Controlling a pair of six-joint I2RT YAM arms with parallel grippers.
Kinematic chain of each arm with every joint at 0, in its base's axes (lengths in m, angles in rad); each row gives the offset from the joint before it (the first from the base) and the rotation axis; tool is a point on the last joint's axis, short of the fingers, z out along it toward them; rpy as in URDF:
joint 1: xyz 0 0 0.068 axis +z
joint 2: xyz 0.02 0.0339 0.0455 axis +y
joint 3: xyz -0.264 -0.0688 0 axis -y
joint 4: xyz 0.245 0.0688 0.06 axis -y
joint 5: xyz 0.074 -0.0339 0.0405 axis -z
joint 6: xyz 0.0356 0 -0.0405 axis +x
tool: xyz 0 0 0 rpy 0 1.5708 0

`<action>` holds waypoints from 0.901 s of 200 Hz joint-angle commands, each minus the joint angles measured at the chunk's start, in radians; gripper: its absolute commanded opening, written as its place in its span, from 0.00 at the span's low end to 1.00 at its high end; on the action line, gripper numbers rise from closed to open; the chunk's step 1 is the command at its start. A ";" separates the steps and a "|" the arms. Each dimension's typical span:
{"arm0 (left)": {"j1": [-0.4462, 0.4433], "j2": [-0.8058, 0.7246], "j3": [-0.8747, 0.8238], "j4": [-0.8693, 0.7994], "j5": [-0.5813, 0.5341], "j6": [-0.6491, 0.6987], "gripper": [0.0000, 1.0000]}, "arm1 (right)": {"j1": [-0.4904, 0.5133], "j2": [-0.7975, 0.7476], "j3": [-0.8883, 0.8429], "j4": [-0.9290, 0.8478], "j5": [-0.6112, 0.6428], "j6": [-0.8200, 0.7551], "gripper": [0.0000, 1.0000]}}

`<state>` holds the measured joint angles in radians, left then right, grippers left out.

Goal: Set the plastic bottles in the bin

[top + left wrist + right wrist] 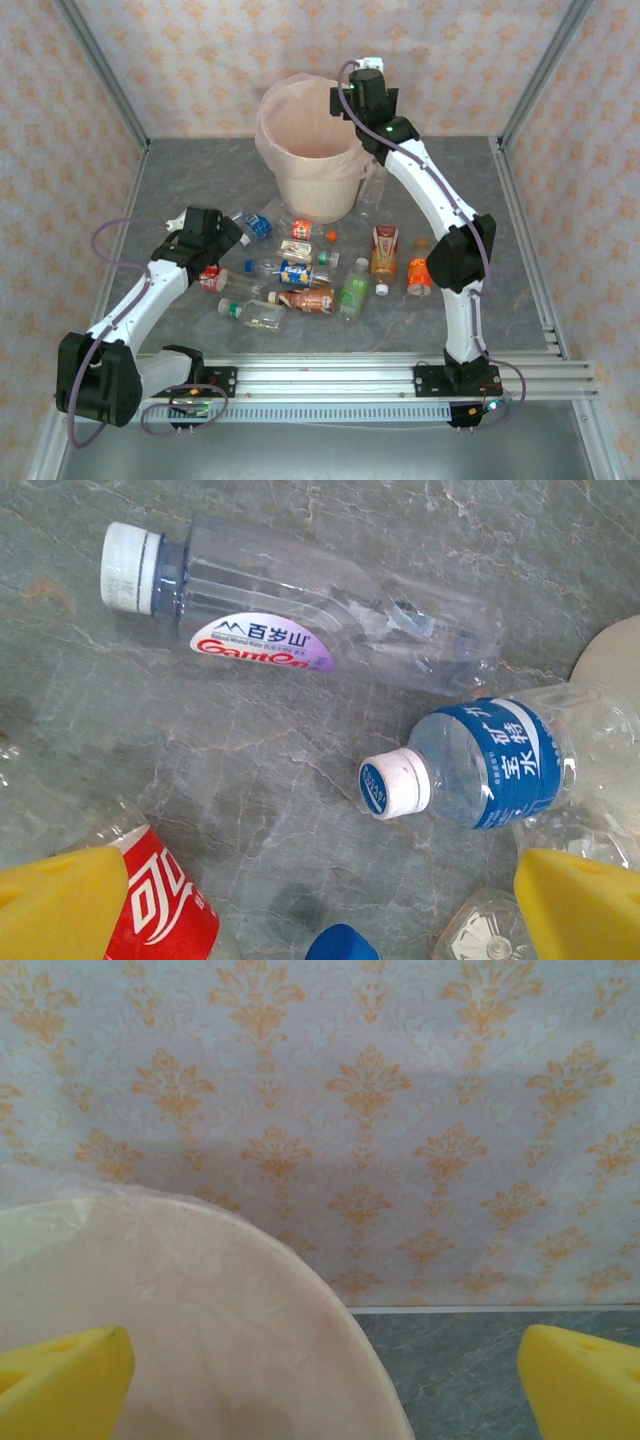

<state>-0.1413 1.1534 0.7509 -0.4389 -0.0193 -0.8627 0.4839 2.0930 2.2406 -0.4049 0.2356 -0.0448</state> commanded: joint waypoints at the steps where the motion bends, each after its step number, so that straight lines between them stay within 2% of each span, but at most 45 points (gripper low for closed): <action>1: 0.035 0.008 0.044 -0.050 -0.061 0.028 1.00 | 0.007 -0.113 -0.010 -0.047 -0.056 0.063 0.99; 21: 0.081 0.041 0.081 -0.065 -0.063 0.041 1.00 | 0.007 -0.257 -0.159 0.014 -0.134 0.097 0.99; 38: 0.106 0.097 0.155 -0.095 -0.079 0.141 1.00 | 0.008 -0.395 -0.326 0.097 -0.192 0.107 0.99; 59: 0.106 0.199 0.265 -0.112 -0.030 0.483 1.00 | 0.007 -0.573 -0.573 0.215 -0.225 0.103 0.99; 99: 0.105 0.388 0.451 -0.245 -0.008 0.910 1.00 | 0.007 -0.858 -0.966 0.346 -0.200 0.097 0.99; 114: 0.106 0.483 0.536 -0.329 0.008 1.109 1.00 | 0.007 -0.929 -1.061 0.351 -0.148 0.104 0.99; 131: 0.111 0.574 0.633 -0.402 -0.037 1.269 1.00 | 0.007 -0.991 -1.140 0.354 -0.100 0.105 0.99; 157: 0.148 0.612 0.684 -0.414 0.072 1.497 1.00 | 0.006 -1.020 -1.196 0.349 -0.047 0.095 0.99; 180: 0.183 0.676 0.759 -0.469 0.123 1.617 1.00 | 0.006 -1.015 -1.197 0.336 -0.025 0.087 0.99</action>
<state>0.0032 1.7905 1.4181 -0.7948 0.0334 0.4900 0.4839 1.1038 1.0393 -0.0906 0.1452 0.0483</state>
